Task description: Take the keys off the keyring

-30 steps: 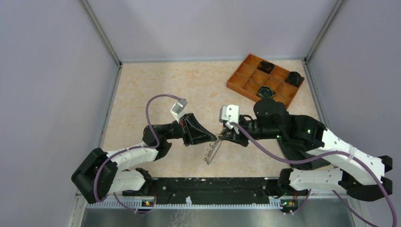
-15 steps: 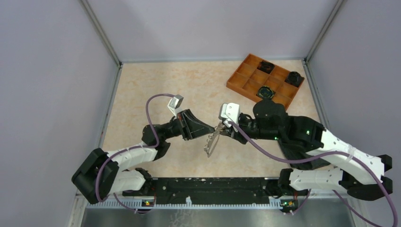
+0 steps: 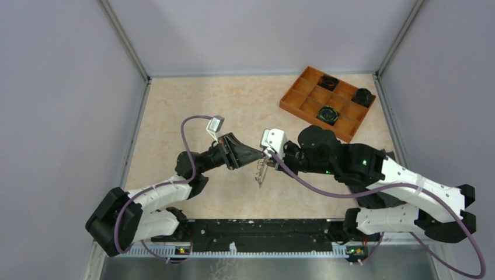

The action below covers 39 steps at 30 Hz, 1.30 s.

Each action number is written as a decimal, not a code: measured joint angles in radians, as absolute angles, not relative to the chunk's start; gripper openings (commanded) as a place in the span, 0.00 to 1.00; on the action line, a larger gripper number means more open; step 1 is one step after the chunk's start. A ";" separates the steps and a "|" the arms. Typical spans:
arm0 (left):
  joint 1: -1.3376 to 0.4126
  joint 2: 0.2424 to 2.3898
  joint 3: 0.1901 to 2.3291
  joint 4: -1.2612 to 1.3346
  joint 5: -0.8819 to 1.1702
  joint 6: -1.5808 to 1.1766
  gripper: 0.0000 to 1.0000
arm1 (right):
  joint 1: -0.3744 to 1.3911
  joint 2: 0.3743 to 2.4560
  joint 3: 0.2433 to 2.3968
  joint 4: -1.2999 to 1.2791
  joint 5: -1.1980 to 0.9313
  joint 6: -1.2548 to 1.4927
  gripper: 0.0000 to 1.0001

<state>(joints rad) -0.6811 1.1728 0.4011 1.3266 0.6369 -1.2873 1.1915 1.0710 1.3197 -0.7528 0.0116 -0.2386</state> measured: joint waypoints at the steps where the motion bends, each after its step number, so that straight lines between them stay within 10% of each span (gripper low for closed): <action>1: -0.681 1.159 0.401 1.300 0.634 -1.269 0.00 | 1.192 1.073 1.318 -0.747 0.017 -0.235 0.00; 39: -0.681 0.992 0.564 0.569 0.747 -0.750 0.00 | 1.192 1.113 1.331 -0.827 0.107 -0.216 0.00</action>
